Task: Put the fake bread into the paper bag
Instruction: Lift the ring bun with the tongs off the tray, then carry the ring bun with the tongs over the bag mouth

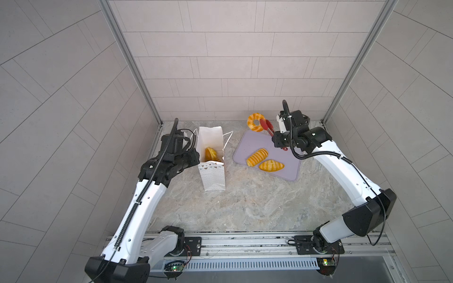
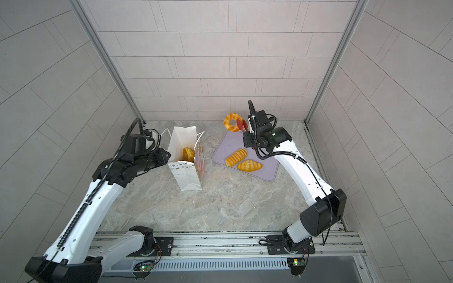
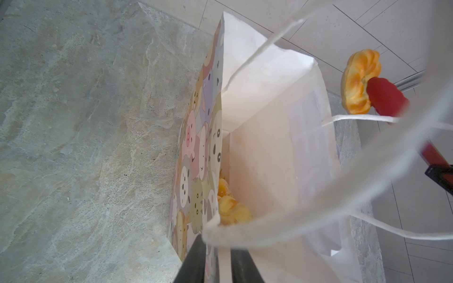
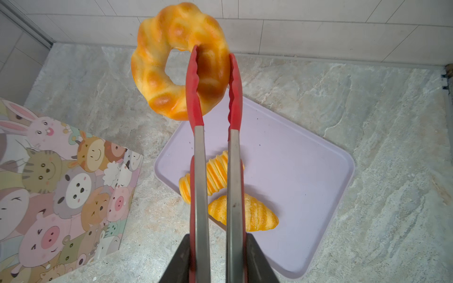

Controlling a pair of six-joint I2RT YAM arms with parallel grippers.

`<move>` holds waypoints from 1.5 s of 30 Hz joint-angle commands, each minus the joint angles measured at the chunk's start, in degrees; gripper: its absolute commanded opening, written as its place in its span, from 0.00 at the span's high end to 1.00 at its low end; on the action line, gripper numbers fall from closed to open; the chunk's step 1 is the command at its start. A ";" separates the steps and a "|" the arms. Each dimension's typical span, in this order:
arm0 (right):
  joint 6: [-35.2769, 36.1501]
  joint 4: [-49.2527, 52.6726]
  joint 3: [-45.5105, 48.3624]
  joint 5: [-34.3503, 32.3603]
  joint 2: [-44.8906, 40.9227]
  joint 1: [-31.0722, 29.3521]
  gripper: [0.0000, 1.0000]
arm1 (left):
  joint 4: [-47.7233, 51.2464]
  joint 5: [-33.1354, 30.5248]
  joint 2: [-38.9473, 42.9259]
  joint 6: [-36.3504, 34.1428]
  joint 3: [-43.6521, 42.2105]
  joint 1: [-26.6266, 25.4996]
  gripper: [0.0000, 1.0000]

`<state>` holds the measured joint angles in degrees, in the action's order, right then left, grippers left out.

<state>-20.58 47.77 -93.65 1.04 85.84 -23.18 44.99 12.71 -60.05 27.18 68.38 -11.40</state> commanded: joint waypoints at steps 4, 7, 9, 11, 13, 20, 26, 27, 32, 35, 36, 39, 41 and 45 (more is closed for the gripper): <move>-0.14 0.55 -4.21 -0.50 -4.48 -0.01 0.68 | 1.63 -0.79 1.56 -0.37 2.29 -0.24 0.80; -0.29 1.36 -6.05 -0.20 -5.65 -0.43 0.68 | 1.79 -0.79 1.60 -0.38 2.18 -0.20 0.84; -0.45 1.92 -7.35 -0.07 -6.26 -0.98 0.68 | 1.83 -0.75 1.61 -0.40 2.17 -0.20 0.86; -0.43 2.39 -8.64 -0.07 -6.68 -1.71 0.68 | 1.84 -0.68 1.61 -0.31 2.05 -0.20 0.87; -0.54 2.83 -9.83 -0.12 -6.97 -2.41 0.68 | 1.82 -0.66 1.52 -0.31 2.04 -0.20 0.88; -0.34 3.80 -13.89 -0.76 -7.36 -6.12 0.68 | 1.77 -0.52 1.52 -0.11 1.98 -0.25 0.91; 0.51 4.58 -17.09 -2.65 -6.35 -10.75 0.68 | 1.76 -0.54 1.61 -0.11 1.85 -0.21 0.93; 0.69 4.74 -17.71 -3.08 -6.09 -11.61 0.68 | 1.76 -0.52 1.69 -0.02 1.77 -0.20 0.93; 1.66 5.56 -20.85 -4.79 -4.48 -15.58 0.68 | 1.76 -0.64 1.87 -0.04 1.58 -0.25 0.93; 2.12 5.86 -22.55 -5.75 -3.53 -17.96 0.67 | 1.76 -0.65 1.87 0.08 1.43 -0.20 0.93; 2.29 5.93 -23.08 -6.13 -3.17 -18.82 0.67 | 1.76 -0.67 1.87 0.10 1.41 -0.20 0.93; 2.66 6.48 -24.75 -7.26 -1.88 -21.24 0.67 | 1.75 -0.66 1.96 0.19 1.45 -0.20 0.93; 3.06 6.74 -25.73 -8.03 -1.04 -22.84 0.67 | 1.67 -0.70 2.04 0.24 1.39 -0.25 0.93; 3.96 7.77 -27.68 -10.33 1.08 -26.02 0.67 | 1.63 -0.76 2.15 0.24 1.20 -0.20 0.93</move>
<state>-17.96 55.90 -119.02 -6.09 86.37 -47.68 46.28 12.51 -59.11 27.40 69.01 -11.40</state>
